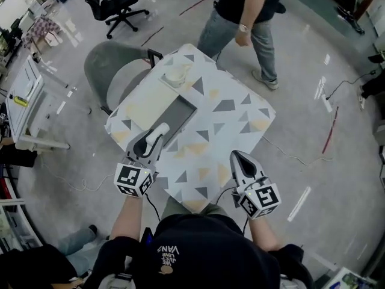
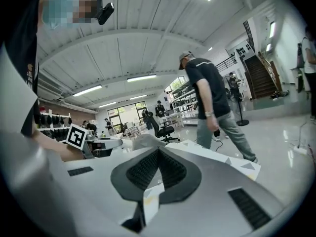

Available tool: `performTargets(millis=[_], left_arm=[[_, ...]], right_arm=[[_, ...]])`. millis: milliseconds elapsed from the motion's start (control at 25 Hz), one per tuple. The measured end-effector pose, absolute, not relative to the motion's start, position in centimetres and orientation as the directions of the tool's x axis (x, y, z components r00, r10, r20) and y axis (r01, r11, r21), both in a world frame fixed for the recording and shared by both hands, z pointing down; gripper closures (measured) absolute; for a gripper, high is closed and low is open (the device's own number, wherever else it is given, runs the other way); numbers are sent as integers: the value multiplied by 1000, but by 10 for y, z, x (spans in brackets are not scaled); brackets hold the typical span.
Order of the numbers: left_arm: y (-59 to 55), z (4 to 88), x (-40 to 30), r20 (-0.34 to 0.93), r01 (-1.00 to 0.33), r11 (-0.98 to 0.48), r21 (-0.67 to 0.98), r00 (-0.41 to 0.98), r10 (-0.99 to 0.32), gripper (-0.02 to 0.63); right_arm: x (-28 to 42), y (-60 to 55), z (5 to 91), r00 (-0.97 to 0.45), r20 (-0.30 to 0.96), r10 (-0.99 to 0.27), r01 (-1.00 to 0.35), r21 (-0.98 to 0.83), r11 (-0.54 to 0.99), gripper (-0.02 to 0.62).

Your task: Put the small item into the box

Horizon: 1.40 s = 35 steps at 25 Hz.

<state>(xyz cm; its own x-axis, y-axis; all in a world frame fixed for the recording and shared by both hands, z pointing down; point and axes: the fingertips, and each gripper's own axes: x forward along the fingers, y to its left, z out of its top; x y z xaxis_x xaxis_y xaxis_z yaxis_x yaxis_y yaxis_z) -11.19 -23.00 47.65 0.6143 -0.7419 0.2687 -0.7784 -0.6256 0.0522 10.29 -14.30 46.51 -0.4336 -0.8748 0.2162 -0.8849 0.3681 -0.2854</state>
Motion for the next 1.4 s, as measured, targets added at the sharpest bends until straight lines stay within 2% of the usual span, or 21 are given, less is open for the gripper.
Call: performTargets(millis=[640, 1400], left_arm=[[-337, 596, -58, 458, -671, -729, 133, 694, -555, 474], [-389, 706, -33, 654, -710, -675, 203, 611, -446, 473]], right_arm=[[118, -138, 514, -243, 351, -904, -935, -332, 122, 597], [121, -127, 542, -182, 437, -881, -943, -330, 31, 597]])
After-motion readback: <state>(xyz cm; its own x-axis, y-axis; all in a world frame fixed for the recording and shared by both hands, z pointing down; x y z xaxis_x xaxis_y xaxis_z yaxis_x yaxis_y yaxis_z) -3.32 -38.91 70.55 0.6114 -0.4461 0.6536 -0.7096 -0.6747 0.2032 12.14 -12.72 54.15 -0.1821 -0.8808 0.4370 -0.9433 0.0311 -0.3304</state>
